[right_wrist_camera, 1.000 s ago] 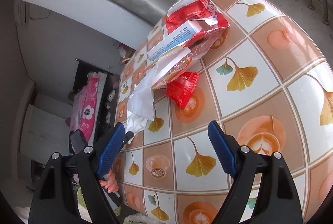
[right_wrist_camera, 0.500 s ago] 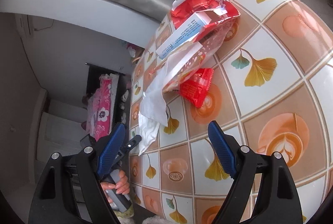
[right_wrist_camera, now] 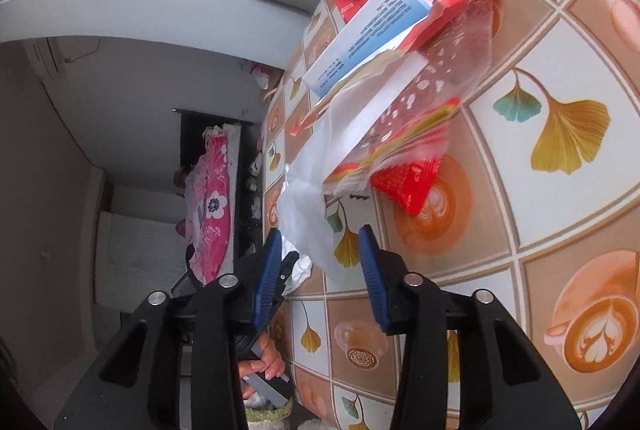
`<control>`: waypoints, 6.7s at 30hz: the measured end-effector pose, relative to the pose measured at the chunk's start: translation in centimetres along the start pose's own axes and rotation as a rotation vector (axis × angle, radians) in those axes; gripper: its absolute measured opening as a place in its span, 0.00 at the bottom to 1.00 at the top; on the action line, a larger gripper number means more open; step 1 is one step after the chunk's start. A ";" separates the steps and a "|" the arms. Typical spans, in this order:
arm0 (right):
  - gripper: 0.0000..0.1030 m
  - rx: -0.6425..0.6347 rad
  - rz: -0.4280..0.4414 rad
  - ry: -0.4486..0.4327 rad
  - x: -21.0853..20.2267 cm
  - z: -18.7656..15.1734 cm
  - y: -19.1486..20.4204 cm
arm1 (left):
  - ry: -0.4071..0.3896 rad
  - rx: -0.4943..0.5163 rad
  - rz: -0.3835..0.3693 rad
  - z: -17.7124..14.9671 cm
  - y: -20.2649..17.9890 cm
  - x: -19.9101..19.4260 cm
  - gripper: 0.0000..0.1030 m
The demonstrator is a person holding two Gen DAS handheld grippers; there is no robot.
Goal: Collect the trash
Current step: 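Close the right tool on the white tissue sheet and lift it, then close the left tool on the white glove and lift it while the right holds the tissue, then carry the glove and tissue over the blue wastebasket and open both tools, then bring both open tools back toward the red packets on the table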
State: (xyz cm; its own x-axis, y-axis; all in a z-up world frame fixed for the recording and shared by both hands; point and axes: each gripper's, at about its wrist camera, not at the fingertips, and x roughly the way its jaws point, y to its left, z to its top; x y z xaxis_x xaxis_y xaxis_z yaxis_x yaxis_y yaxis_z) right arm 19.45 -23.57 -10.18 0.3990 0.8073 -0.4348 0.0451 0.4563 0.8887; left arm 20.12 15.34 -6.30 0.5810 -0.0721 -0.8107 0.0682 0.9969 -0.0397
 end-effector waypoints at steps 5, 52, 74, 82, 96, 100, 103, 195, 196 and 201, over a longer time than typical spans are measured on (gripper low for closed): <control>0.05 -0.072 0.021 -0.015 -0.4 -0.4 2.0 | -0.014 0.014 0.002 -0.3 0.0 -0.1 0.07; 0.04 -0.291 0.010 -0.531 -22.3 -7.9 6.8 | -0.273 0.180 -0.582 6.8 -9.9 -15.7 0.02; 0.04 0.003 -0.352 -0.998 -43.4 -9.9 -7.5 | -0.029 0.726 -0.813 2.6 -48.5 -9.7 0.02; 0.04 0.183 -0.419 -0.990 -46.7 -8.0 -16.5 | 0.165 0.825 -0.875 -2.0 -59.4 -5.1 0.02; 0.04 0.444 -0.359 -0.953 -46.5 -7.9 -29.6 | 0.439 0.912 -0.806 -9.7 -70.6 4.2 0.05; 0.05 0.561 -0.314 -0.920 -46.1 -8.2 -34.3 | 0.502 0.908 -0.720 -10.7 -72.8 6.5 0.23; 0.08 0.651 -0.328 -0.883 -45.4 -8.9 -36.8 | 0.509 0.893 -0.720 -10.6 -72.4 6.2 0.32; 0.75 0.692 -0.361 -0.892 -40.6 -4.1 -40.7 | -0.030 0.174 -0.308 2.8 -14.0 -5.1 0.69; 0.75 0.735 -0.349 -0.881 -39.8 -4.9 -41.8 | -0.029 0.174 -0.306 2.8 -13.9 -5.1 0.69; 0.75 0.928 -0.360 -0.796 -35.8 -9.4 -46.4 | -0.031 0.179 -0.300 3.0 -13.5 -5.2 0.69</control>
State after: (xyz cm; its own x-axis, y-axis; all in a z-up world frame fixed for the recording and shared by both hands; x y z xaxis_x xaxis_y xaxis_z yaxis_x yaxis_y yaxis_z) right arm -5.56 -70.13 -37.20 0.6532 0.0997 -0.7506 0.7571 -0.0896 0.6471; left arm 18.58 2.16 0.17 0.5380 -0.3646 -0.7600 0.3789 0.9100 -0.1683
